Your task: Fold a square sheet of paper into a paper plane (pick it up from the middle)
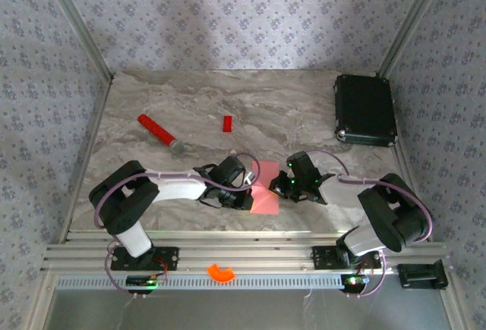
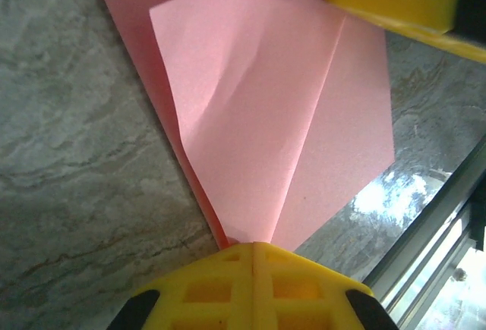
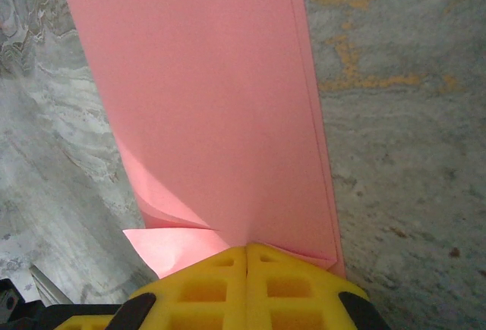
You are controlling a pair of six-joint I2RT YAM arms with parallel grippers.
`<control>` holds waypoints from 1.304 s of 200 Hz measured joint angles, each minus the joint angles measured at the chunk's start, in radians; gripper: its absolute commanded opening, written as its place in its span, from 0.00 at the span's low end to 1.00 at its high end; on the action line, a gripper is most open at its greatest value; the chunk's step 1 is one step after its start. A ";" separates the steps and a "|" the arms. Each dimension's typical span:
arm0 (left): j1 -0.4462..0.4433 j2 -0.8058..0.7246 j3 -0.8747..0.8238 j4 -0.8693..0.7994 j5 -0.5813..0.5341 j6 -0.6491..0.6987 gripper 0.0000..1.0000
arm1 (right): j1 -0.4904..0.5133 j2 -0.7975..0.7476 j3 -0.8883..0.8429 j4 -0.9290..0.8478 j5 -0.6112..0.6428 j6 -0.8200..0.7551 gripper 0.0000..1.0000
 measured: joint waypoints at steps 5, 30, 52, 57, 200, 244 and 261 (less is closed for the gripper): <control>-0.002 0.003 0.000 0.000 -0.003 0.000 0.02 | 0.000 0.000 0.000 -0.001 0.000 0.000 0.01; -0.008 0.012 0.000 0.005 -0.011 0.000 0.00 | 0.000 -0.010 0.002 -0.017 0.001 0.000 0.06; -0.016 0.012 0.000 0.006 -0.023 0.002 0.00 | 0.004 -0.043 0.008 -0.066 0.015 -0.005 0.10; -0.018 0.012 0.000 0.006 -0.026 0.004 0.00 | 0.006 -0.056 0.011 -0.076 0.019 -0.007 0.10; -0.031 0.024 0.011 0.016 -0.043 0.005 0.00 | 0.020 -0.097 -0.057 -0.013 0.047 0.030 0.08; -0.032 0.019 0.011 0.015 -0.045 0.002 0.00 | -0.049 -0.301 -0.070 -0.119 0.074 0.013 0.20; -0.037 0.004 0.014 -0.014 -0.064 -0.001 0.00 | -0.025 -0.398 -0.073 -0.163 0.096 0.017 0.26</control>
